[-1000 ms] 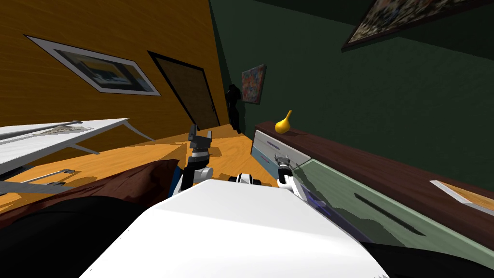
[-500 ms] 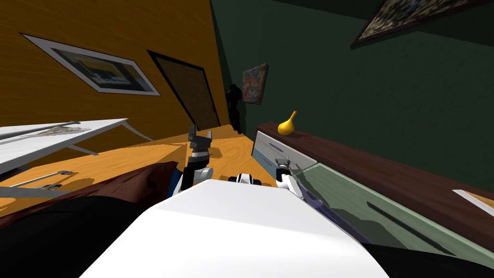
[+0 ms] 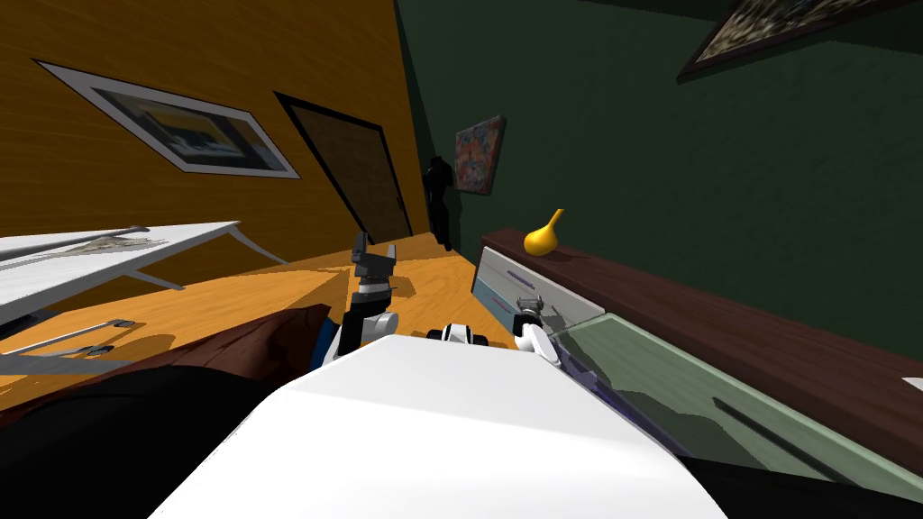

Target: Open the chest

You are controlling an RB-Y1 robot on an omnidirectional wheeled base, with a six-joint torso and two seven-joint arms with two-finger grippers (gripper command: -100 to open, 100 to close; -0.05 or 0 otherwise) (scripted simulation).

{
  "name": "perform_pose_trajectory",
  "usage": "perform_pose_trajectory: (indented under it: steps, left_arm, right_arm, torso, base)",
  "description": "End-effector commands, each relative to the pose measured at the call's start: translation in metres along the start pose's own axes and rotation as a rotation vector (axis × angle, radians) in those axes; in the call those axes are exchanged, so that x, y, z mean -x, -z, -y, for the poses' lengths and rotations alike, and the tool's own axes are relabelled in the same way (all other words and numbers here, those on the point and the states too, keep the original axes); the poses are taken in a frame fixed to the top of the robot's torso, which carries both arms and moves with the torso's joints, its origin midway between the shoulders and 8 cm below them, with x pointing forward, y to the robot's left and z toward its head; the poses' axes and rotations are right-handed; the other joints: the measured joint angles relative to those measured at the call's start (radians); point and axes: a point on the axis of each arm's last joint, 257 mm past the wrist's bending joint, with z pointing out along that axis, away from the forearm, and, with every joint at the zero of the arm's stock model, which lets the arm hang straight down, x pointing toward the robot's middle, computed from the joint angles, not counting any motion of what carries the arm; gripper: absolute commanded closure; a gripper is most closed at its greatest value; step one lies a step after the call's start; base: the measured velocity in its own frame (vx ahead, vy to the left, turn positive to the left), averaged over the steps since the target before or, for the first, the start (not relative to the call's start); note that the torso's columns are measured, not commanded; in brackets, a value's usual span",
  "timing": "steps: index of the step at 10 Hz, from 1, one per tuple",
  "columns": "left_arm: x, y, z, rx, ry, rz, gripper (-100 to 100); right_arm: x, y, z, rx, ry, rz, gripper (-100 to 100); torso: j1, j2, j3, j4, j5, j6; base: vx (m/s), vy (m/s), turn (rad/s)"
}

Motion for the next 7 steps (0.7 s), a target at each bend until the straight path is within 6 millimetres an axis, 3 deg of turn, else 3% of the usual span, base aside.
perform_pose_trajectory:
  steps: [1, 7]
  left_arm:
    - [0.000, 0.000, 0.000, 0.000, 0.000, 0.000, 0]
    - [0.000, 0.000, 0.000, 0.000, 0.000, 0.000, 0]
  right_arm:
    - [-0.014, -0.005, 0.002, -0.040, 0.130, -0.046, -100]
    - [-0.035, -0.013, 0.019, -0.133, 0.393, -0.121, -100]
  torso:
    - [0.000, 0.000, 0.000, 0.000, 0.000, 0.000]
    - [0.000, -0.001, -0.001, 0.000, 0.000, 0.000]
  base:
    - [0.064, 0.020, 0.027]
    - [0.068, 0.020, 0.015]
